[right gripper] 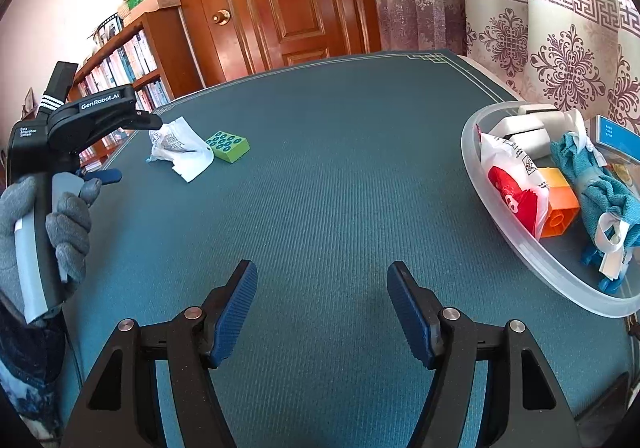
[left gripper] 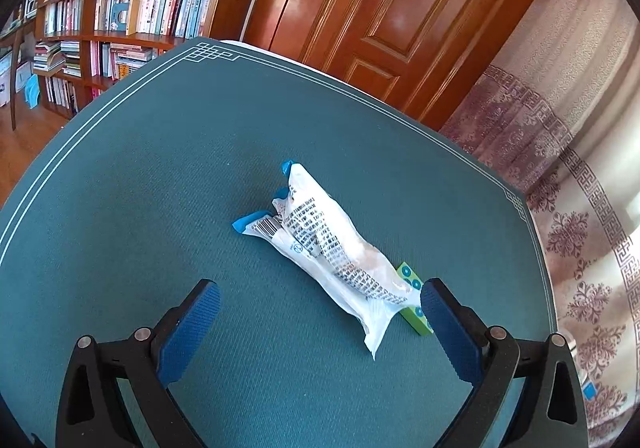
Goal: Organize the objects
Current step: 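Move the open left tool toward the white plastic-wrapped packet, then close the left tool on the white wrapped packet and lift it, then grasp the green block with blue dots with the right tool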
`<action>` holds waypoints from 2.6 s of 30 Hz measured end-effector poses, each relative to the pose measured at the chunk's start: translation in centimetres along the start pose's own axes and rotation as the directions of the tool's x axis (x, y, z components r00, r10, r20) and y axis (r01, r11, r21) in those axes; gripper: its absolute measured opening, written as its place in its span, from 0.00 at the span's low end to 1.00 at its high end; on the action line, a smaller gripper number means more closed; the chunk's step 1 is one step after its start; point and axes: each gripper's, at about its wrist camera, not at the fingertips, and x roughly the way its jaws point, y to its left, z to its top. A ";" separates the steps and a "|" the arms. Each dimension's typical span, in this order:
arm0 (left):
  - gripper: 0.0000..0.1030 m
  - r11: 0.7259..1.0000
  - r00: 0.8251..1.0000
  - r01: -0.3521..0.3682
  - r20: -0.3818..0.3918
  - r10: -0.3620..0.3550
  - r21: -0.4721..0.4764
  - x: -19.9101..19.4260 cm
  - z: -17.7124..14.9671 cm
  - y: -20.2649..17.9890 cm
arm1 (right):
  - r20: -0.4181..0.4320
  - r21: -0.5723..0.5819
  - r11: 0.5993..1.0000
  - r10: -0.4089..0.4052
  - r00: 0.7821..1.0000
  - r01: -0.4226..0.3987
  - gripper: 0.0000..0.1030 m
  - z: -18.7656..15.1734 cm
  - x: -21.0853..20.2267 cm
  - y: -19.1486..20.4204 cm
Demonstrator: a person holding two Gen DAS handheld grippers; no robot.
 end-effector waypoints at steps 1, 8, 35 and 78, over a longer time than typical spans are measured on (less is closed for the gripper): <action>0.99 1.000 1.000 -0.003 0.001 0.003 -0.006 0.2 0.3 0.0 | 0.002 -0.002 1.000 0.000 1.000 0.000 0.67 0.0 0.0 0.0; 0.99 0.998 0.998 -0.056 -0.018 0.056 -0.032 3.2 1.2 -0.9 | 0.003 0.006 1.000 0.012 1.000 -0.012 0.67 -0.1 0.0 -0.1; 0.48 0.989 0.996 -0.088 -0.023 0.091 0.122 3.3 0.6 0.1 | -0.013 0.004 1.000 -0.013 1.000 0.013 0.67 -0.2 0.3 0.3; 0.48 0.981 0.983 -0.181 0.029 0.180 0.063 -1.2 -1.0 6.7 | -0.083 -0.080 0.994 0.068 0.994 -0.075 0.75 12.0 16.3 13.0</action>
